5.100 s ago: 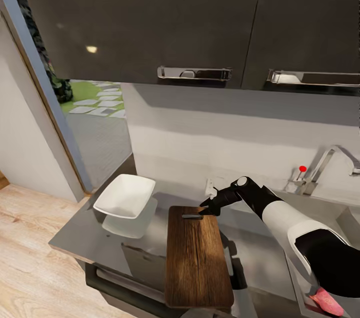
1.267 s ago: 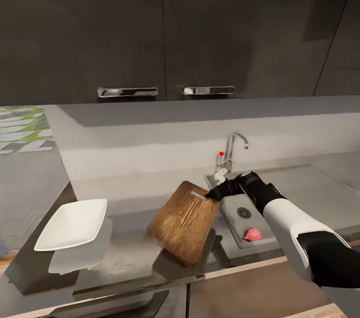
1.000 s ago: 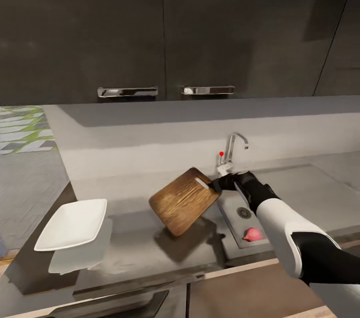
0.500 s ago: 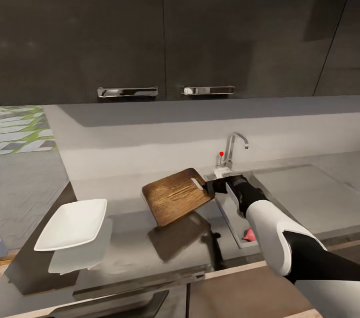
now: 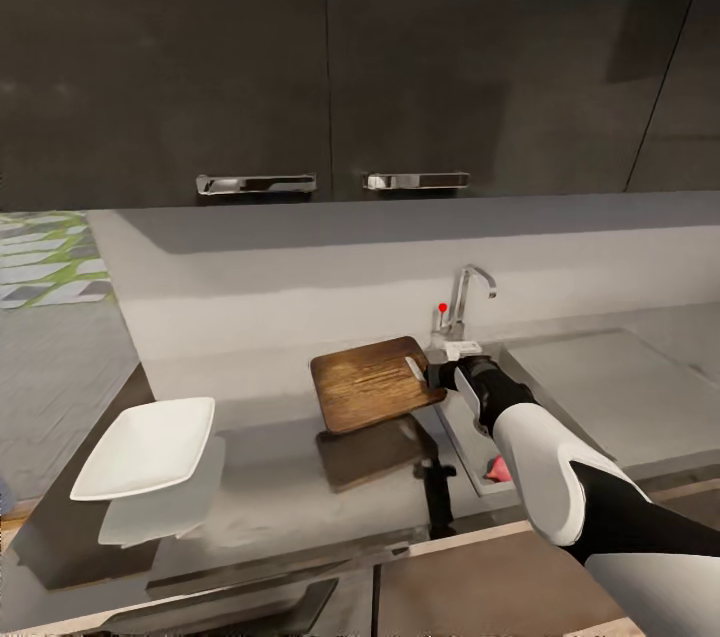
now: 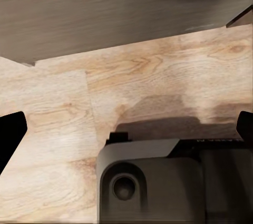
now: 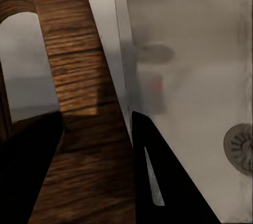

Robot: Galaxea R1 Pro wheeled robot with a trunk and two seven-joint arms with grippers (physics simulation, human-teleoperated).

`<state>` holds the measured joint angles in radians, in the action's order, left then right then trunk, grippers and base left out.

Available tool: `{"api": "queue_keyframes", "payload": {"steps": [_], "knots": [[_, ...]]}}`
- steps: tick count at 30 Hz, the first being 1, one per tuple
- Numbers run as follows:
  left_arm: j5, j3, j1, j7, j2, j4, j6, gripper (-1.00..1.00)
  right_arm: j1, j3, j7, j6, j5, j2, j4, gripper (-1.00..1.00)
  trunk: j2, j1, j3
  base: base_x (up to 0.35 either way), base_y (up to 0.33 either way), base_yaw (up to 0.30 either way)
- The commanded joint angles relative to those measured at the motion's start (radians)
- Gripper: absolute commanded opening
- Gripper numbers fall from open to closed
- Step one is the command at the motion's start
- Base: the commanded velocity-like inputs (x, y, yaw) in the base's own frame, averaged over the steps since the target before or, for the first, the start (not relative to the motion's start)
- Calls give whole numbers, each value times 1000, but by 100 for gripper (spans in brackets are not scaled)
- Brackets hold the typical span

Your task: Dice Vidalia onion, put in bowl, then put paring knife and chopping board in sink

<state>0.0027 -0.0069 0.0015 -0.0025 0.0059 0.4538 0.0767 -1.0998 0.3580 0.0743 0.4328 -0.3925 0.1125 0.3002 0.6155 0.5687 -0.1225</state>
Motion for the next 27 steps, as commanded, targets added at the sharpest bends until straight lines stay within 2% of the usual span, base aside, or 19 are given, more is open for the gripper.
{"api": "queue_keyframes", "payload": {"steps": [1, 6, 16, 23, 27], "knots": [[0, -1, 0, 0, 0, -1, 2, 100, -1, 7, -2, 6, -4, 1, 2, -100, 1, 0, -2, -102, 0, 0], [0, -1, 0, 1, 0, -4, 2, 100, 0, 8, -30, 7, -4, 7, -10, -100, 1, 0, -2, -125, 0, 0], [0, -1, 0, 0, 0, -4, 2, 100, 0, 13, -33, 9, -3, 9, -35, -100, 1, 0, -2, -134, 63, 0], [0, -1, 0, 0, 0, -4, 2, 100, -1, 85, -36, 9, 1, 8, -63, -100, 1, 0, -2, -107, 84, 0], [0, -1, 0, 0, 0, -4, 2, 100, 0, 96, -64, 8, 1, 8, -69, -100, 1, 0, -2, -12, 8, 0]]}}
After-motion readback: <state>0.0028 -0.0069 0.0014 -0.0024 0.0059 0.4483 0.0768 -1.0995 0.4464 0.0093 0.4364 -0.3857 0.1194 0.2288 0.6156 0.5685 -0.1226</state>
